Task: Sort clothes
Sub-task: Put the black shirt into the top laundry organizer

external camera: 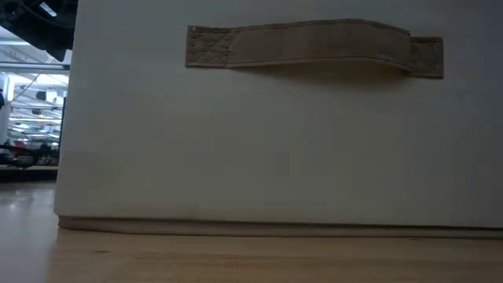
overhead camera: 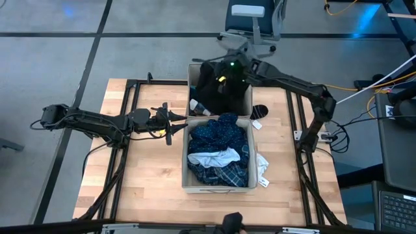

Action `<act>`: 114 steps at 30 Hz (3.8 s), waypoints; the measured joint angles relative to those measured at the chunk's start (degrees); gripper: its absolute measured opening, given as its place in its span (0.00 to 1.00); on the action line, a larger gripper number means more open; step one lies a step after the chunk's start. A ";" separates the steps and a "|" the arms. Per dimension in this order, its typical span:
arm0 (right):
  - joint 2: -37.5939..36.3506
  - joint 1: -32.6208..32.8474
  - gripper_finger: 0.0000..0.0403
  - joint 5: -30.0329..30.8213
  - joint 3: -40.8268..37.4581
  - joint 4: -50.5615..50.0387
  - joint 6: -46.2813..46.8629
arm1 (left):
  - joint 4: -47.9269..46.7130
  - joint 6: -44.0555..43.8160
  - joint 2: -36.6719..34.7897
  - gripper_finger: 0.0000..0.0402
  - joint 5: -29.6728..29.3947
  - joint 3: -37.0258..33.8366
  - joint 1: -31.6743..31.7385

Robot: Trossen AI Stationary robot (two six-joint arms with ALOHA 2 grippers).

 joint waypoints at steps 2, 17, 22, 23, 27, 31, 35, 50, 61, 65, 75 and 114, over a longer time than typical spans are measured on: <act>1.39 0.48 0.05 -2.29 0.00 -0.60 2.30 | -0.02 0.01 0.00 0.35 0.00 0.00 -0.01; 0.27 4.42 0.53 -0.06 3.77 -15.21 11.86 | -0.26 -0.02 0.00 0.35 0.02 0.00 0.00; -6.64 5.72 0.64 3.33 6.88 -25.00 14.86 | -0.24 -0.14 0.00 0.35 0.03 0.00 0.00; -8.23 5.57 0.66 3.63 6.80 -25.90 15.79 | -0.27 -0.20 0.00 0.35 0.04 0.00 0.00; -14.92 1.64 0.67 3.40 2.13 -26.82 18.42 | -0.39 -0.23 0.00 0.35 0.04 0.00 0.00; -21.18 -6.39 0.66 3.36 -10.35 -19.26 18.77 | -0.42 -0.24 0.00 0.35 0.04 0.00 0.00; -26.07 -15.54 0.64 0.85 -25.72 -5.75 16.95 | -0.44 -0.45 0.02 0.35 0.04 0.00 0.00; -26.02 -22.10 0.62 -10.32 -50.32 24.84 7.78 | -0.24 -0.41 0.07 0.35 0.04 0.00 -0.01; -26.02 -22.08 0.61 -8.67 -50.27 45.60 8.66 | -0.20 -0.15 0.07 0.35 0.04 0.00 -0.02; -26.04 -21.64 0.61 -16.13 -50.27 47.82 9.67 | -0.21 -0.04 0.07 0.35 0.04 0.00 0.00; -29.46 -14.67 0.61 -6.13 -50.19 40.41 4.25 | -0.45 -0.04 0.04 0.35 0.04 0.00 0.00; -29.29 -8.55 0.01 -15.63 -41.05 25.86 9.08 | -0.52 -1.48 0.04 0.35 0.04 0.00 -0.02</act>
